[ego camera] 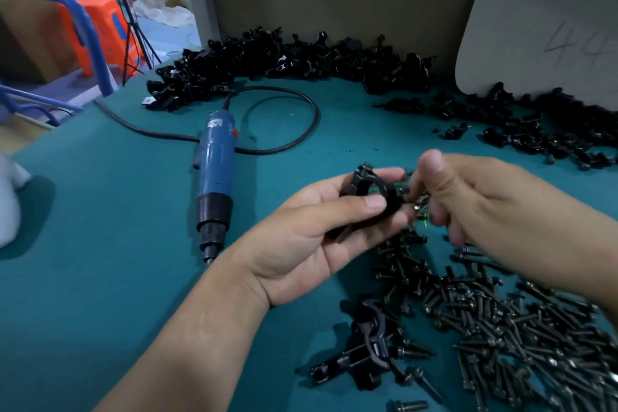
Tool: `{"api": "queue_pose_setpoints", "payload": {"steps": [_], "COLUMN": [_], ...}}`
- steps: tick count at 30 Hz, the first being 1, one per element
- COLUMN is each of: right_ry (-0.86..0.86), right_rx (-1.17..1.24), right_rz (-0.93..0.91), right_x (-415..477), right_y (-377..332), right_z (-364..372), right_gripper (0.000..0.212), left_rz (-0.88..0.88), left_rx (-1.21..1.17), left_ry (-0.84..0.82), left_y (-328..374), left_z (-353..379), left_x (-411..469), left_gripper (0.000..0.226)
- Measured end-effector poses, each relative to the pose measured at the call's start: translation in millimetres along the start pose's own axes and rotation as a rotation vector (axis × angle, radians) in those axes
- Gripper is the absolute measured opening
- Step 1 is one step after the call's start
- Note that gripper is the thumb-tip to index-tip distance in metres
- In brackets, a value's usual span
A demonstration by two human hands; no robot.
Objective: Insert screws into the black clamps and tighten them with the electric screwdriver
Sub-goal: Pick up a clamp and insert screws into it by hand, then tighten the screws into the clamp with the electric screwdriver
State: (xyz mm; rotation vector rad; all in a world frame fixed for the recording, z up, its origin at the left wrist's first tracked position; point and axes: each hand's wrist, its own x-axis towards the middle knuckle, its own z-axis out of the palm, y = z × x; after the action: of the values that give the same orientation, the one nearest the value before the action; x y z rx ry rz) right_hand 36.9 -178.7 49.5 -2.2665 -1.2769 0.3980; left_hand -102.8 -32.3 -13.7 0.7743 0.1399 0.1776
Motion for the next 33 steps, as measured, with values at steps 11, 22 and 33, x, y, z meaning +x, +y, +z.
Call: {"api": "queue_pose_setpoints", "payload": {"steps": [11, 22, 33], "right_ry": [-0.017, -0.107, 0.046], "right_rx": [0.042, 0.178, 1.678], "right_rz": [0.030, 0.290, 0.258], "right_x": [64, 130, 52], "right_y": [-138, -150, -89], "right_z": [99, 147, 40], "right_gripper": [0.052, 0.021, 0.043], "left_rz": [0.615, 0.637, 0.541], "left_rx": [-0.107, -0.043, 0.560], "left_ry": [0.507, 0.774, 0.582], "left_y": [106, 89, 54], "left_z": [-63, -130, -72], "left_x": [-60, -46, -42], "left_gripper": [0.014, 0.010, 0.010]}}
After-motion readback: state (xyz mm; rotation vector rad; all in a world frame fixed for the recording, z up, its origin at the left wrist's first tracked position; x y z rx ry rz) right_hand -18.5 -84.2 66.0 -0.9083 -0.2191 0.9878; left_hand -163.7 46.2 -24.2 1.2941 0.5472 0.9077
